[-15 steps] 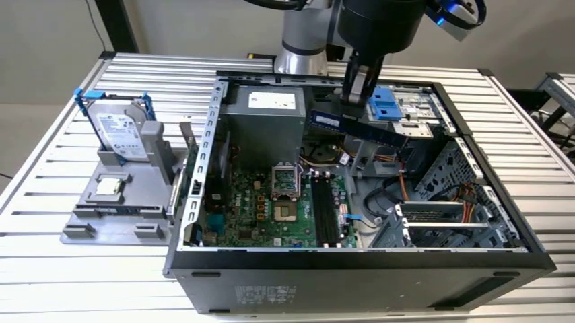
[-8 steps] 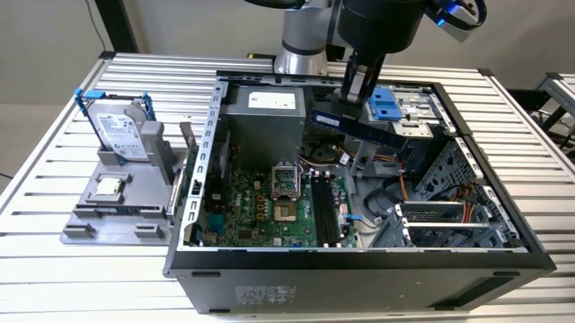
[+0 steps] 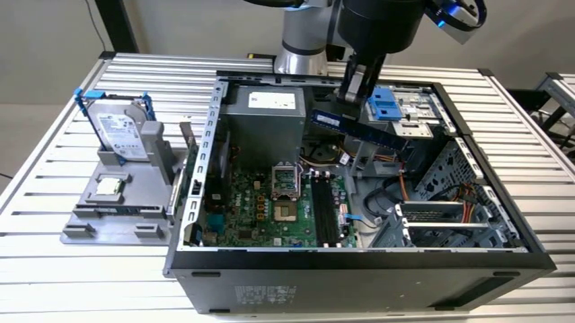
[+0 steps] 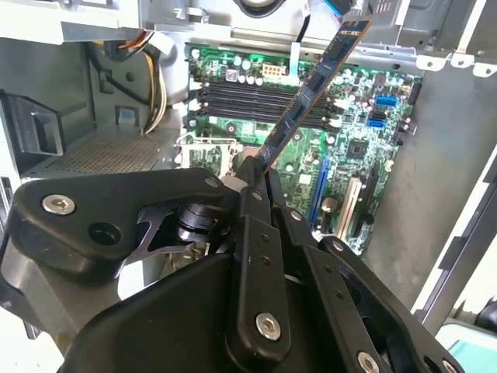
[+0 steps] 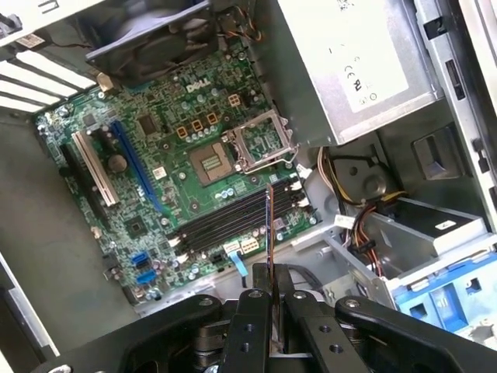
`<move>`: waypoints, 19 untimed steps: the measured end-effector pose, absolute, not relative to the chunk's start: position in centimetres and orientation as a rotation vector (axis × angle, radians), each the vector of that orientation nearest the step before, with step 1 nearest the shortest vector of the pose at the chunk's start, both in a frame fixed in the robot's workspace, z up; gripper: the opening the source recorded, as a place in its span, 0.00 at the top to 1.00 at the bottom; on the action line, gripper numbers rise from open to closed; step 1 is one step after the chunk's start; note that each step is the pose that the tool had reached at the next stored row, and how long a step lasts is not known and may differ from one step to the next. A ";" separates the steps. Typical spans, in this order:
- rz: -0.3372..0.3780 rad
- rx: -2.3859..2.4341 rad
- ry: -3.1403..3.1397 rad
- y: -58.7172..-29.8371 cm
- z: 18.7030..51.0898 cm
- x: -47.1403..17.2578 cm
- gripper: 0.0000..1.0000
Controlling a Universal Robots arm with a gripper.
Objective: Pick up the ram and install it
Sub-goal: 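Insert the ram into the slot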
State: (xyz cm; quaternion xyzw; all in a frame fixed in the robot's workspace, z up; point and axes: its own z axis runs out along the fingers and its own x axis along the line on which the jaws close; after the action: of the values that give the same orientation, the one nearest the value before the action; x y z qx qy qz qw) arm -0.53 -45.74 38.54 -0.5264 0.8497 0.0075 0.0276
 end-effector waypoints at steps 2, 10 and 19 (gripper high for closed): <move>0.023 -1.613 2.631 -45.7 38.5 -0.5 1.00; 0.019 -1.494 2.700 -45.7 38.5 -0.5 1.00; 0.012 -1.281 2.807 -45.7 38.5 -0.5 1.00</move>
State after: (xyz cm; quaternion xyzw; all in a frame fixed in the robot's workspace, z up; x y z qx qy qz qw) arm -0.53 -45.74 38.53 -0.4149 0.9094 0.0039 0.0283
